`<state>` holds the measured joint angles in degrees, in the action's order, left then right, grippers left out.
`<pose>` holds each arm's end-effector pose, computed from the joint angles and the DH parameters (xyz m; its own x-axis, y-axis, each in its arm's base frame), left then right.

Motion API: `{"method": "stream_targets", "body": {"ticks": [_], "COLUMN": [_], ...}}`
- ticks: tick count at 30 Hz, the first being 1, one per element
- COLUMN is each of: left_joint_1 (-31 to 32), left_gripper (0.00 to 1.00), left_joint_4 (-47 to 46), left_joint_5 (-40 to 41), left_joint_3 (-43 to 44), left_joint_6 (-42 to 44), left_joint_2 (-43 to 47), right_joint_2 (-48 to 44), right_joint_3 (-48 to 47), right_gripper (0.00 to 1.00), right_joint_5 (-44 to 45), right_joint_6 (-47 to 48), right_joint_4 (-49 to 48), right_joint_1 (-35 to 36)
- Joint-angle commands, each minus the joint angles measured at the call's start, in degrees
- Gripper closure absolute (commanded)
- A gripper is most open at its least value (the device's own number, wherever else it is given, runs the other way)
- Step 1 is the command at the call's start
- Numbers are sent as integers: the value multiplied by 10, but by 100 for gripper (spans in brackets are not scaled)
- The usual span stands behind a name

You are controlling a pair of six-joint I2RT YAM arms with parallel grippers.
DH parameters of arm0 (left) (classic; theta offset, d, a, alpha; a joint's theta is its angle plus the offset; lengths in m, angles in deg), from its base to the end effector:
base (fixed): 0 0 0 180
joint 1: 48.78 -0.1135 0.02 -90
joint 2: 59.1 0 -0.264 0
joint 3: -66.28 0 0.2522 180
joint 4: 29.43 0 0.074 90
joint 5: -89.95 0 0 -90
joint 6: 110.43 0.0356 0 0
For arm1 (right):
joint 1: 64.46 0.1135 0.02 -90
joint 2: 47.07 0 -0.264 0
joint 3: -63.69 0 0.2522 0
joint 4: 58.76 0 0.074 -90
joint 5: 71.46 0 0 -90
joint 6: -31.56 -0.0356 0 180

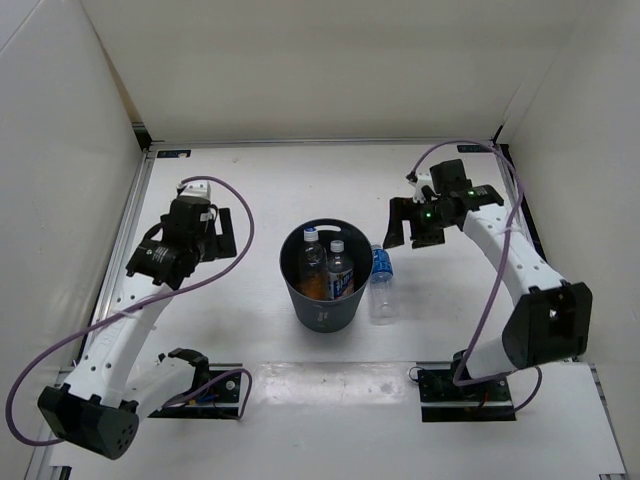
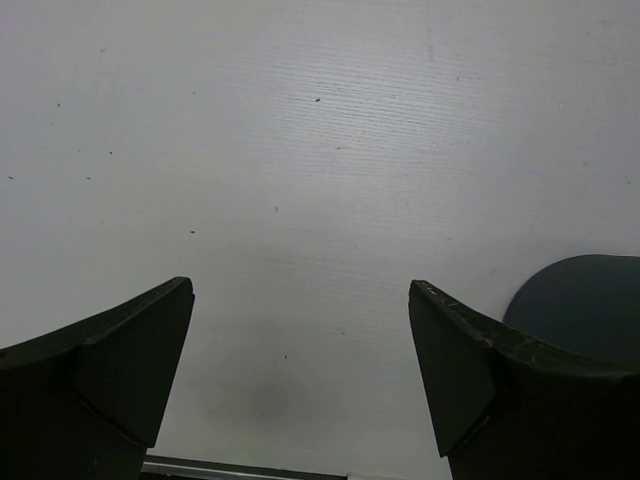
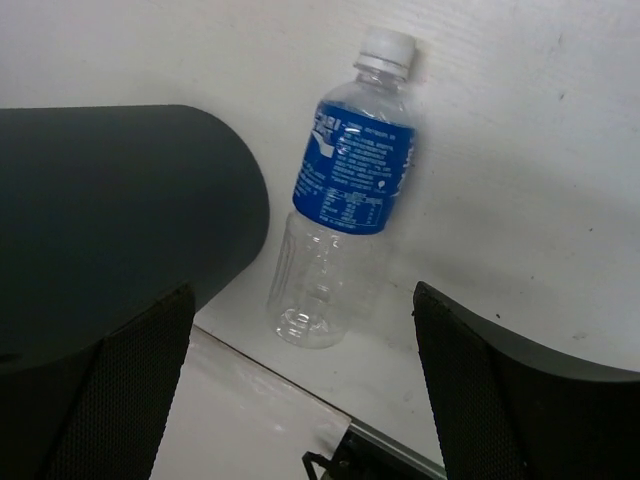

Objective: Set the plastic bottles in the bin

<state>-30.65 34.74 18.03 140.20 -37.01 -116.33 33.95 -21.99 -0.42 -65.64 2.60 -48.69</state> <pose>0.1855 -0.0491 0.3284 -0.6989 -0.0566 -0.7130 -0.1074 0.9939 0.0264 0.2752 0.0897 0.3048 -0.8517 -0.1174 -0.5107 -0.3245 0.8833 0.3382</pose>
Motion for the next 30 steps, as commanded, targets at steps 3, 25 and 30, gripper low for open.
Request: {"method": "stream_targets", "body": {"ticks": [3, 25, 30], "left_joint_1": [-1, -6, -6], "left_gripper": [1, 1, 1], "left_joint_4": [31, 126, 140], "left_joint_5": [-9, 49, 56], "left_joint_3": [5, -14, -14], "left_joint_6": [-14, -64, -70], "left_joint_2": [41, 105, 107], "right_joint_2": [62, 309, 349], "right_joint_3": [14, -92, -118], "right_gripper": [10, 19, 25], "right_joint_5": [-42, -71, -67], "right_joint_6": [-32, -52, -57], "right_joint_4": [-5, 35, 49], "right_joint_1": [-13, 12, 26]}}
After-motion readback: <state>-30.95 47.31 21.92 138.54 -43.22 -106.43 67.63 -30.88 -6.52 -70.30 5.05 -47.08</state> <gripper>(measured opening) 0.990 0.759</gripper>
